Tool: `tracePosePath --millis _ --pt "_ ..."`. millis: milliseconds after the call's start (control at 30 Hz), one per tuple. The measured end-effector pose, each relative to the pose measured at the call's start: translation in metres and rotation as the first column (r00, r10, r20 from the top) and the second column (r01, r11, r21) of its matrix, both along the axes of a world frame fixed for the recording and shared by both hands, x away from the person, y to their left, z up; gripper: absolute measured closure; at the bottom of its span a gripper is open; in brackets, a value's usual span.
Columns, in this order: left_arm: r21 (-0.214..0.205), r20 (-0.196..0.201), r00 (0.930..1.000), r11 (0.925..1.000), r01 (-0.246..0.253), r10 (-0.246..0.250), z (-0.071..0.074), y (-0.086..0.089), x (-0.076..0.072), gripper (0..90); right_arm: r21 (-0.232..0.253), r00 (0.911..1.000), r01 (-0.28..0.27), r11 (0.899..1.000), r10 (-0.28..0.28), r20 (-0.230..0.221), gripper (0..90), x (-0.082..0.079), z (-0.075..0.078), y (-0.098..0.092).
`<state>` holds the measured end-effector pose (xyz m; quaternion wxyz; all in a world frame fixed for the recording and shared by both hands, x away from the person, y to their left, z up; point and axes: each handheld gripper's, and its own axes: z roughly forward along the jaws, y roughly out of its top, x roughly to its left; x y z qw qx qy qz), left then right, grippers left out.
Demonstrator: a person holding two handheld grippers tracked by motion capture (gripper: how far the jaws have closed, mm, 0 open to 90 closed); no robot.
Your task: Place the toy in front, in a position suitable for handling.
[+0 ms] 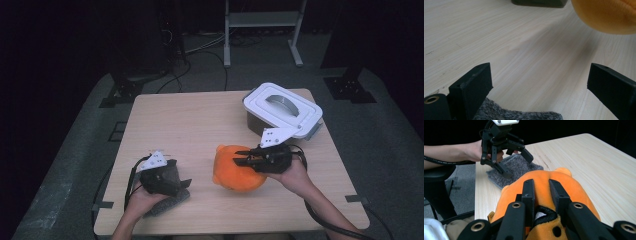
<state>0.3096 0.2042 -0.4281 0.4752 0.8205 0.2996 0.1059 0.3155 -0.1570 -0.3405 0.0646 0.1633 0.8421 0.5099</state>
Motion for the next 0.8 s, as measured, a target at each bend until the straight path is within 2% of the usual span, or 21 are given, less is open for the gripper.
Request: tracePosePath --millis 367,800 --pt "-0.023 -0.001 0.9998 0.9995 -0.020 0.020 0.001 0.006 0.001 5.2 -0.027 0.9995 -0.021 0.999 0.020 -0.026 74.8 0.006 -0.018 0.014" --pt "-0.023 -0.001 0.9997 0.9994 -0.026 0.026 0.000 0.010 0.003 5.2 -0.061 0.9969 -0.058 0.996 0.055 -0.057 74.3 0.013 -0.043 0.032"
